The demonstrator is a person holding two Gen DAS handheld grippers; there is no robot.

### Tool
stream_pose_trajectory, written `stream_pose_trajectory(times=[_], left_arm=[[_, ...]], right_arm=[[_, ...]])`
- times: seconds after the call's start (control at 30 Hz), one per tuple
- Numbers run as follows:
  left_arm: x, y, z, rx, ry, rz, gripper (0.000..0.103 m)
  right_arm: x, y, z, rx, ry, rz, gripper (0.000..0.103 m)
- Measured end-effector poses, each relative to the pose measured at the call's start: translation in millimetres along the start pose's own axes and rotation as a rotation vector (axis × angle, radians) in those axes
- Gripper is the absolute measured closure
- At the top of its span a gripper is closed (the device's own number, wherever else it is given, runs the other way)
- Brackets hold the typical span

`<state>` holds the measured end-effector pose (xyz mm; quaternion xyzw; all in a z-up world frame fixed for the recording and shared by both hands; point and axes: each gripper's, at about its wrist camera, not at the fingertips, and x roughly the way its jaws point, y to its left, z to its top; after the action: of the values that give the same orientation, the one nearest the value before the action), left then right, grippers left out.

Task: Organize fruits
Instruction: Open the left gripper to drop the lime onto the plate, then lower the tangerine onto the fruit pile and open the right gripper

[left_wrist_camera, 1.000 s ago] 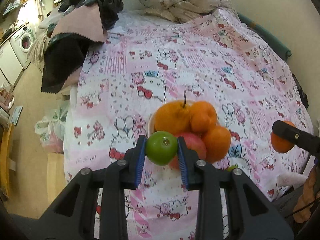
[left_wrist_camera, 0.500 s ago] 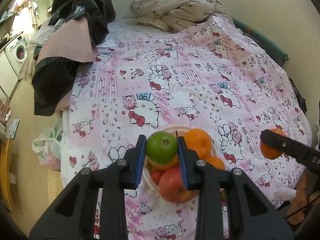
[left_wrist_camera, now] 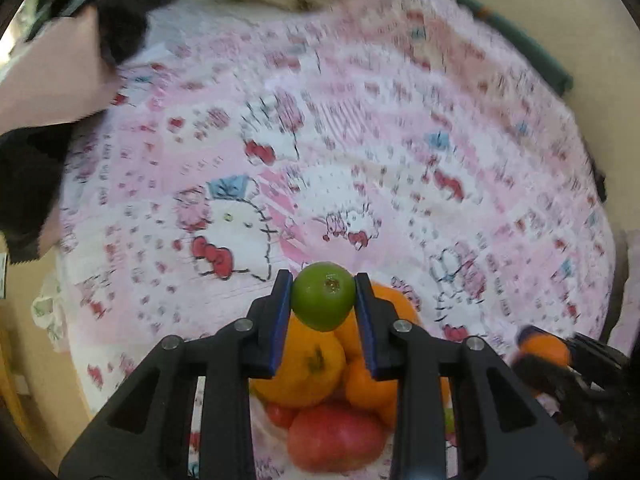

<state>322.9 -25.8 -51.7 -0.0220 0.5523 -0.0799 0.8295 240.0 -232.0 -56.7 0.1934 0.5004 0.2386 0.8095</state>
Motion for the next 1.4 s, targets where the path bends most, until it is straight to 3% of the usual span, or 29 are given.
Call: stream_pose_trajectory(times=[0.17,0.27,0.47,0.57,0.6,0.63,0.7,0.87,1.1,1.23,1.4], left_arm=[[57,-1,8,-0.001,0.152,0.007,0.076],[69,0,7,-0.017,0.19,-0.017,0.076],[88,-1,2,-0.013,0.277,0.012,0.075],[88,2,1,-0.015,0.281,0.025,0.065],[85,3,1,-0.019,0.275,0.027,0.056],[82,5,1,-0.024,0.265,0.028,0.04],[73,7,2,-0.036,0.251,0.005,0.027],[42,8,5,-0.041,0.167,0.009,0.027],[-24,26,-17,-0.149,-0.027,-0.025,0.027],[-46,27,-43,-0.155,-0.058,-0.027,0.027],[-74,37,-81,-0.186,-0.084,-0.009,0.027]], right_arm=[[4,-2,1,0.006,0.009,0.004,0.065],[5,-2,3,0.006,0.007,0.005,0.064],[8,-4,5,0.008,0.012,-0.003,0.064],[8,-8,6,0.022,0.008,-0.016,0.064],[8,-10,6,0.026,0.006,-0.023,0.064],[10,-13,7,0.032,0.009,-0.034,0.064],[16,-21,5,0.056,0.031,-0.045,0.064],[51,-48,-3,0.176,0.129,-0.052,0.064],[76,-61,-8,0.247,0.129,-0.073,0.064],[69,-50,-4,0.185,0.087,-0.098,0.064],[60,-14,7,0.053,0.034,-0.026,0.064]])
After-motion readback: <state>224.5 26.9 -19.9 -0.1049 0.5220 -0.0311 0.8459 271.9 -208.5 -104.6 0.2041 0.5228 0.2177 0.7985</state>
